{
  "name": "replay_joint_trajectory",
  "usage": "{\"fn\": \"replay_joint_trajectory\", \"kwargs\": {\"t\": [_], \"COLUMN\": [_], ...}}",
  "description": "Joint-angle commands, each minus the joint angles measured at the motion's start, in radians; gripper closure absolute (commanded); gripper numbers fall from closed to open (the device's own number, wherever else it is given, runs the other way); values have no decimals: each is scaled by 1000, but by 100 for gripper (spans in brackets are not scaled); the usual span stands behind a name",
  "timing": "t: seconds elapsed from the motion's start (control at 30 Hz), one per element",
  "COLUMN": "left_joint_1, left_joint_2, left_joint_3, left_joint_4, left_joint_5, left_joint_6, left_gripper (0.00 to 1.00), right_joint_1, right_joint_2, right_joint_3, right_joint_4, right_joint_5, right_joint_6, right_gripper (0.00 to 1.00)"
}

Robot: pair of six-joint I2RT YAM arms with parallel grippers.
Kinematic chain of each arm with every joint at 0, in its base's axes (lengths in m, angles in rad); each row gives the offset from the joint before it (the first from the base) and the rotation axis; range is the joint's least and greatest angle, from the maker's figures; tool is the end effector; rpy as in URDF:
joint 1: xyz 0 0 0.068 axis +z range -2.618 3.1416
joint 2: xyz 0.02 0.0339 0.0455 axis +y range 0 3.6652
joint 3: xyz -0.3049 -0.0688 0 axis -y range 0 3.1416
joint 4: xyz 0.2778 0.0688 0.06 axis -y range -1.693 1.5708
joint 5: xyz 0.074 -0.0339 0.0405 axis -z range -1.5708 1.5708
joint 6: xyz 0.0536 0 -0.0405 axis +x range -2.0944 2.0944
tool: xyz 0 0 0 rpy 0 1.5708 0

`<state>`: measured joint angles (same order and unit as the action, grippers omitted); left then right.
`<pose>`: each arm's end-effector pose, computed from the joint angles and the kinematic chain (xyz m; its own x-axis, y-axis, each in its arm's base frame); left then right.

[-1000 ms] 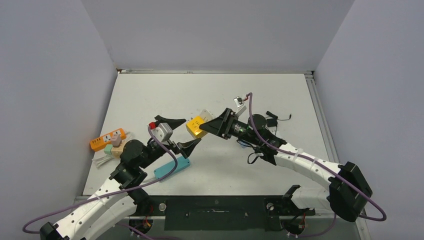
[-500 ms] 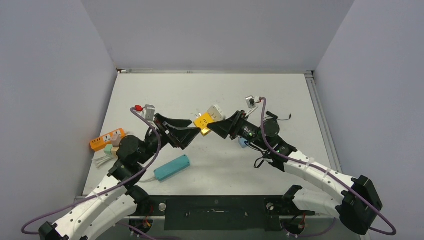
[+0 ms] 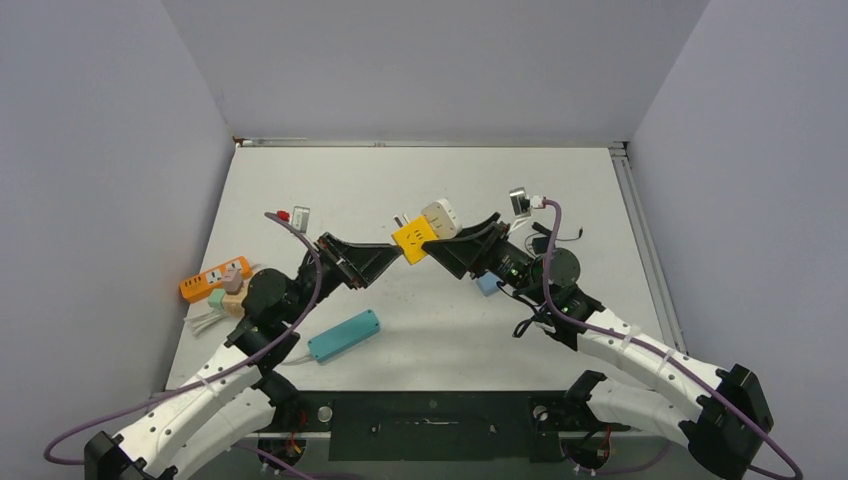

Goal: Pull the plug off the socket
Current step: Remove the plug from the socket.

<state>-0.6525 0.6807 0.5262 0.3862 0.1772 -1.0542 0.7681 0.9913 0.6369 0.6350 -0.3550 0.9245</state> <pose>0.1454 -0.1230 0.3510 -0.5481 -0.6584 -0.5159 0.5212 0.2136 -0.8263 0.1696 0.1897 0.3629 -0.5919 0.4690 -0.6555 -0.6960 0.1128 0.7091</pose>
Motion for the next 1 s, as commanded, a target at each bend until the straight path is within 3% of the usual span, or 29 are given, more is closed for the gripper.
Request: {"fn": "replay_joint_trajectory", "kwargs": {"t": [0.0,0.47,0.7,0.8,0.87,0.97], "left_joint_1": [-4,-73,-77,-77,-78,-76], "left_joint_2": [32,135,150,148,146,144], "left_joint_3": [20,69,75,69,61,49], "left_joint_4": [137,262,278,279,281,288], "left_joint_5": [3,-48,-51,-58,-62,-64], "left_joint_6": [-20,-21,-25,-29,-31,-32], "left_gripper": [4,2,37,57,74,92], "right_joint_1": [14,45,47,47,47,47], "right_joint_2": [-16,-5,4,5,2,-13], "right_joint_3": [3,9,10,12,12,12], "right_joint_4": [137,98,86,69,57,32], "right_joint_5": [6,9,17,24,35,48], "right_joint_6": [-10,-42,-52,-58,-56,-64], "right_gripper": [92,94,93,91,81,52]}}
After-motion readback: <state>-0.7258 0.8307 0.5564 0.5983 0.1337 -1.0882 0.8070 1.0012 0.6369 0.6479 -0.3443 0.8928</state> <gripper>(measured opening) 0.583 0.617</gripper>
